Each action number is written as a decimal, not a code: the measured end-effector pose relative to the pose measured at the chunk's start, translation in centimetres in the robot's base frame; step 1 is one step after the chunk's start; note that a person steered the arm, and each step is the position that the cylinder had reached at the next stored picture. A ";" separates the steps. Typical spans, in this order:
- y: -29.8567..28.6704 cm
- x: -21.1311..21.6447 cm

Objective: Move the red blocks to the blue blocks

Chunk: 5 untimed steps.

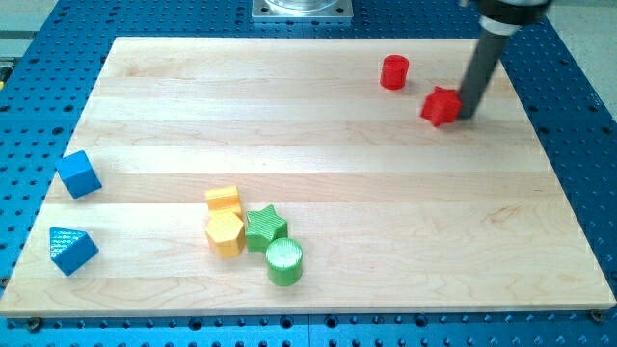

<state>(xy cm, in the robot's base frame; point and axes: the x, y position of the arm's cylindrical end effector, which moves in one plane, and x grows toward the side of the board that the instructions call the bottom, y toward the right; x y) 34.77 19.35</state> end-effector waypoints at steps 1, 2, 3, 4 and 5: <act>-10.3 0.0; -21.2 0.0; -29.3 -0.2; -33.0 -0.6; -35.7 -0.5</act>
<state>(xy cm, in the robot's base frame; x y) 34.26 -16.33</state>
